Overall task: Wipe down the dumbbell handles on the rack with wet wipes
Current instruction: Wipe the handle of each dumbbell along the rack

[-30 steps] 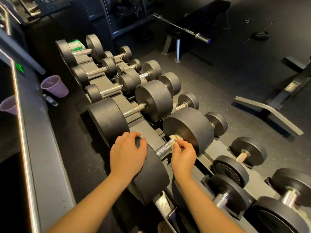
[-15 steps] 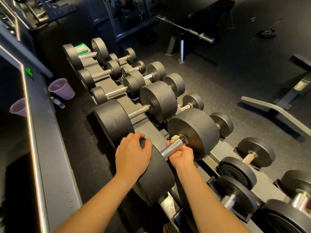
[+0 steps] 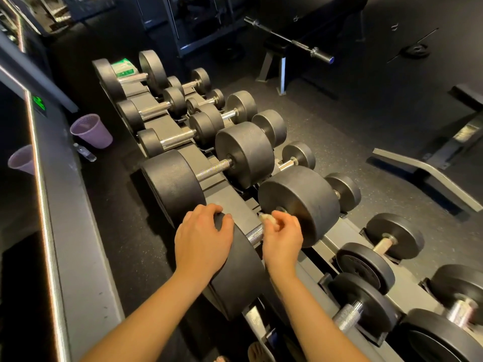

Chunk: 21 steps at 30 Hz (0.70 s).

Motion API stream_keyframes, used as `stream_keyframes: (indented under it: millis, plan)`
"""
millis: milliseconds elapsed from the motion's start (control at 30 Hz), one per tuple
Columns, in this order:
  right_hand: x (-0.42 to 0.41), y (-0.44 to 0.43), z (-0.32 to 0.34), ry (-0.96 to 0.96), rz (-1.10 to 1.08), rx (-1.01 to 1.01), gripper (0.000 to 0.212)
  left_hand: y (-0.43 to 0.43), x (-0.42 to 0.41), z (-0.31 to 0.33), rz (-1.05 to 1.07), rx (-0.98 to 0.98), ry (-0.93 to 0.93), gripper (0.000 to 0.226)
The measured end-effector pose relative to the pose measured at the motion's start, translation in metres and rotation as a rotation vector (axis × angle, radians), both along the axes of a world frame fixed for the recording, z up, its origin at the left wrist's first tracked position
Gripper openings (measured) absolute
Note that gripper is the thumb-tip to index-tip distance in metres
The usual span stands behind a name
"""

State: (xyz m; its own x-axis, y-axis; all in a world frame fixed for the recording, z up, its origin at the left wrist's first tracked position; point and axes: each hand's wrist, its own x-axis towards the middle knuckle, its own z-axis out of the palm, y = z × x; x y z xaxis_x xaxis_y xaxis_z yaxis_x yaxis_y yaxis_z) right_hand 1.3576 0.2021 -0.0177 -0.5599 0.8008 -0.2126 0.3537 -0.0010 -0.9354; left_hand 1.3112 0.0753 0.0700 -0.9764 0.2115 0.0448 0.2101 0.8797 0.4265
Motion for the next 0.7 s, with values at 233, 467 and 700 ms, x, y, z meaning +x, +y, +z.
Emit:
stream_keyframes:
  millis: [233,467,700]
  plan:
    - [-0.043,0.028,0.022,-0.529,0.688,0.772,0.022,-0.001,-0.002,-0.002,0.009,0.015,-0.009,0.035]
    - [-0.04,0.033,0.016,-0.483,0.741,0.754,0.018,-0.002,-0.001,-0.002,0.002,0.034,-0.005,0.036]
    - [-0.008,0.029,-0.002,-0.217,0.864,0.721,0.02,-0.001,-0.001,-0.002,0.001,0.022,-0.003,0.036]
